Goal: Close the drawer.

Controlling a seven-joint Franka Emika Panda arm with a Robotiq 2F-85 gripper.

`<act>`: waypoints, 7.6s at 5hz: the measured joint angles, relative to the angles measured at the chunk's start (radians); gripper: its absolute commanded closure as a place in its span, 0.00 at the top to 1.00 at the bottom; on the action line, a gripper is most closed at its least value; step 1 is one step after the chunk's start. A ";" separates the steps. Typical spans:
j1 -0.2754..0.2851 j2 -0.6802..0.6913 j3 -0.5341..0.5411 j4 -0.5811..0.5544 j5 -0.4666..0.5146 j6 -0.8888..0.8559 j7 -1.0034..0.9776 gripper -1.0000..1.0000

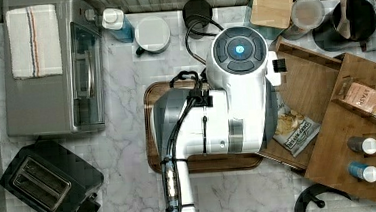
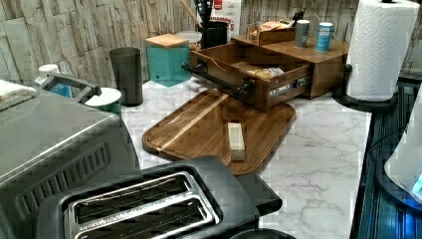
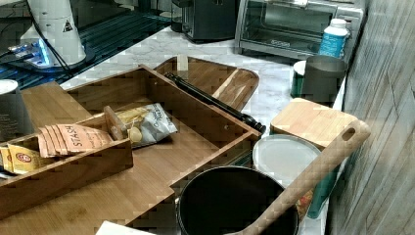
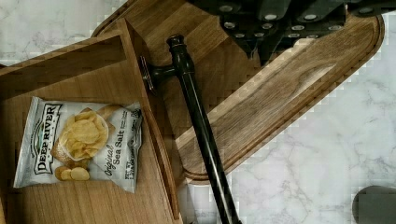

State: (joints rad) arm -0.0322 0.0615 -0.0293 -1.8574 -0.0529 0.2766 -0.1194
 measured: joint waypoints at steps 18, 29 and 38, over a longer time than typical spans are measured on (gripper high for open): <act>-0.103 0.397 0.009 -0.027 -0.161 0.478 -0.366 0.00; -0.255 0.355 -0.173 -0.121 -0.077 0.561 -0.669 0.00; -0.214 0.353 -0.212 -0.132 -0.075 0.574 -0.670 0.00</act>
State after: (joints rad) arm -0.2458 0.4143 -0.2413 -1.9893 -0.1278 0.8511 -0.7896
